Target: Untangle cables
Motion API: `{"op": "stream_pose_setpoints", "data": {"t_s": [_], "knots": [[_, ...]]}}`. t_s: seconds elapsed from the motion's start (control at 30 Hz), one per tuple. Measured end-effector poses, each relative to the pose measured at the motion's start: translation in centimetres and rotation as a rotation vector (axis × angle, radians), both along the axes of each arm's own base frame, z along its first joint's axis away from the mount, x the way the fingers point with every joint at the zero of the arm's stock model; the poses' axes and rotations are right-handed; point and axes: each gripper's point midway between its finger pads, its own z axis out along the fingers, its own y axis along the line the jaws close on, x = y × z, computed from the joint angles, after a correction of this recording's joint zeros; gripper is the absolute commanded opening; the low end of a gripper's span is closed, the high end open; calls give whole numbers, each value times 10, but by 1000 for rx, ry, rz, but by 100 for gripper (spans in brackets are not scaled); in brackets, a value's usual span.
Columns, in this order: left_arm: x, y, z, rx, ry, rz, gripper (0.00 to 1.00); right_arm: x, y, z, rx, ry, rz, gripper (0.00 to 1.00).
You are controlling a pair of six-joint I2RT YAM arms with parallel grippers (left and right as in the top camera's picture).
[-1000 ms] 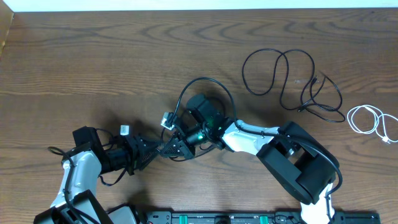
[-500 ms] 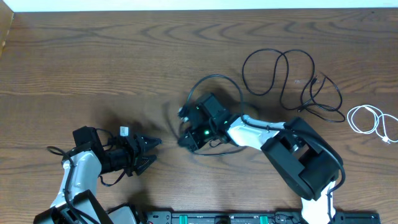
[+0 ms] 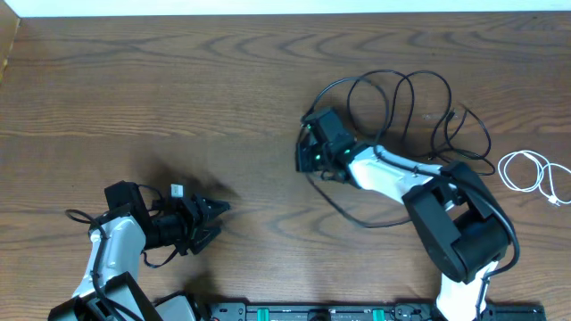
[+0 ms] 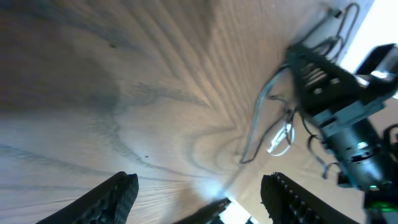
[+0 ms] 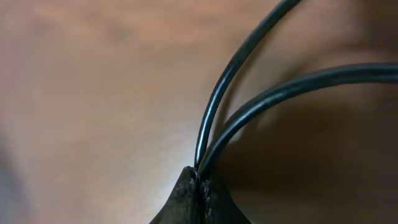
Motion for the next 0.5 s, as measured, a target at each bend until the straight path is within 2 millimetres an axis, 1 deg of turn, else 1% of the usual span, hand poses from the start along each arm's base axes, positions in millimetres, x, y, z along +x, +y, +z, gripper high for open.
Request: {"op": "stream_pose_setpoints", "data": {"t_s": [0.13, 0.23, 0.4, 0.47, 0.5], "knots": [[-3, 5, -6, 41, 21, -2, 70, 28, -35, 0, -93, -67, -133, 1], [-4, 8, -10, 69, 34, -3, 69, 45, -66, 1, -171, -112, -242, 1], [-6, 12, -15, 105, 51, -5, 69, 62, -109, 2, -259, -149, -371, 1], [-7, 13, -16, 112, 52, -5, 70, 66, -122, 2, -279, -153, -405, 6], [-6, 14, -16, 117, 52, -5, 69, 67, -127, 1, -284, -152, -417, 11]]}}
